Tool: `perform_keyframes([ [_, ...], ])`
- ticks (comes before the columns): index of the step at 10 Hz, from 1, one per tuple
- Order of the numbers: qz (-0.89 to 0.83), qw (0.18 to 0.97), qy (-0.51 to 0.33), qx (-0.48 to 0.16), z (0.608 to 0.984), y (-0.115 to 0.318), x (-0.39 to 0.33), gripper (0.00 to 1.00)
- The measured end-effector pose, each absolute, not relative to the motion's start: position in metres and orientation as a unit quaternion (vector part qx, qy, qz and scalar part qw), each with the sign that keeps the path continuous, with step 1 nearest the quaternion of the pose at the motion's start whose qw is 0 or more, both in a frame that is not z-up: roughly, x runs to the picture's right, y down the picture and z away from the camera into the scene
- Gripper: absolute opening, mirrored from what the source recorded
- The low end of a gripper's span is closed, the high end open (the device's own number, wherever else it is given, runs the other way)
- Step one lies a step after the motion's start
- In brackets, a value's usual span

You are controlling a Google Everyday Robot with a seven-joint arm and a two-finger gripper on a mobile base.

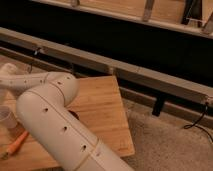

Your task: Place the white sponge in the ceramic cup

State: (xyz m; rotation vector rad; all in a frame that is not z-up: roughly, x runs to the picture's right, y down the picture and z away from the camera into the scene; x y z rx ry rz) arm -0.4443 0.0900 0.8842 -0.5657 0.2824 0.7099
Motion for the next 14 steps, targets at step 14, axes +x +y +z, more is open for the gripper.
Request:
perform_keyframes([
  [14, 0.332, 0.883, 0.163, -0.288, 0.905, 0.111, -0.438, 0.64],
])
